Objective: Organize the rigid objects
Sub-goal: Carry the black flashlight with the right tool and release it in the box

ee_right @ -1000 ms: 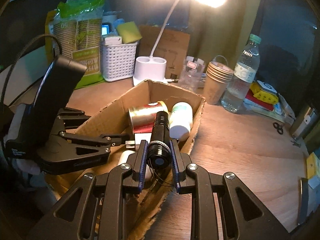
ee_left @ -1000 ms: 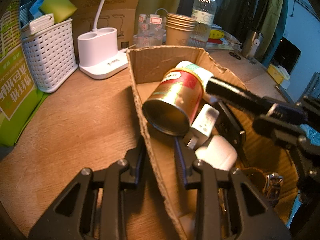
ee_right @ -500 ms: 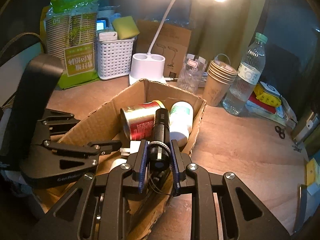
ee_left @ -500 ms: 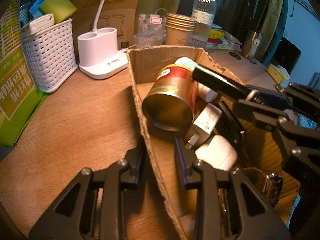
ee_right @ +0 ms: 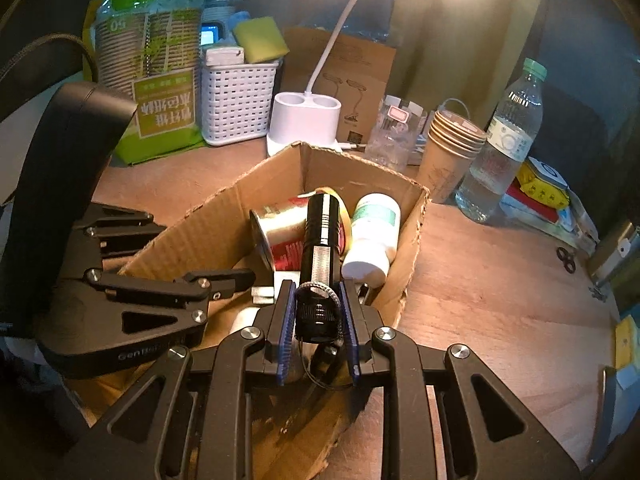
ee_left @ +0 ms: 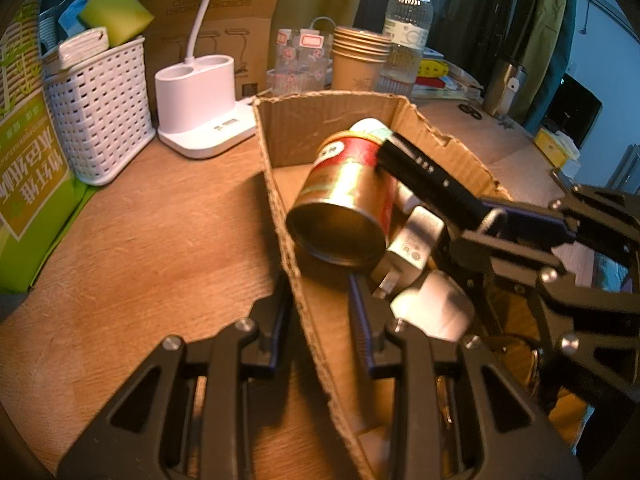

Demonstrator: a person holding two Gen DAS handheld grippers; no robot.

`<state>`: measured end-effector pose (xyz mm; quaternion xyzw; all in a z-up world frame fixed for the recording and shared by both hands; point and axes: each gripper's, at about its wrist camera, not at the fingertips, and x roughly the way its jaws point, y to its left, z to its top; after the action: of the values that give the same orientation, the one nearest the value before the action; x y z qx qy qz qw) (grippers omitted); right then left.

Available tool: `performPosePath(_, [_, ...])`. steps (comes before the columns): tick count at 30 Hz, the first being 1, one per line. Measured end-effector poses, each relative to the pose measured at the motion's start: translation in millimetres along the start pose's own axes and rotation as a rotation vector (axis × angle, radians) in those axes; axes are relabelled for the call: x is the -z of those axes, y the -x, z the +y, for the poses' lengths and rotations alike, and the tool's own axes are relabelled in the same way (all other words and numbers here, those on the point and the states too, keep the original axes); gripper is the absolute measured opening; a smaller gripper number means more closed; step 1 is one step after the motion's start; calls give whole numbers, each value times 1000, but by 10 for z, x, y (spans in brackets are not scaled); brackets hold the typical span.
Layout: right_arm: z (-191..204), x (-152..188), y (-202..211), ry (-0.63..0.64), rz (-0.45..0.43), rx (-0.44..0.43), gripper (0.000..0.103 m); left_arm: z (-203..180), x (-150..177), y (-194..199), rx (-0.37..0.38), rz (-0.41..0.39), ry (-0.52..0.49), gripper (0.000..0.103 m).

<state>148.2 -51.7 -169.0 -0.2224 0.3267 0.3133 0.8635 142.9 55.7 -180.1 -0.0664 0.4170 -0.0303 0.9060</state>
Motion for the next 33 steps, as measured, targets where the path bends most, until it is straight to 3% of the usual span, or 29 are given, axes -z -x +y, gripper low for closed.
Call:
performPosePath(22, [35,64,63,-46,11,-38,24,-1,-1,0,0,0,0,30])
performPosePath(33, [-62,41,215,-115,-12,18,26,-7,-1,3,-6,-1,-1,30])
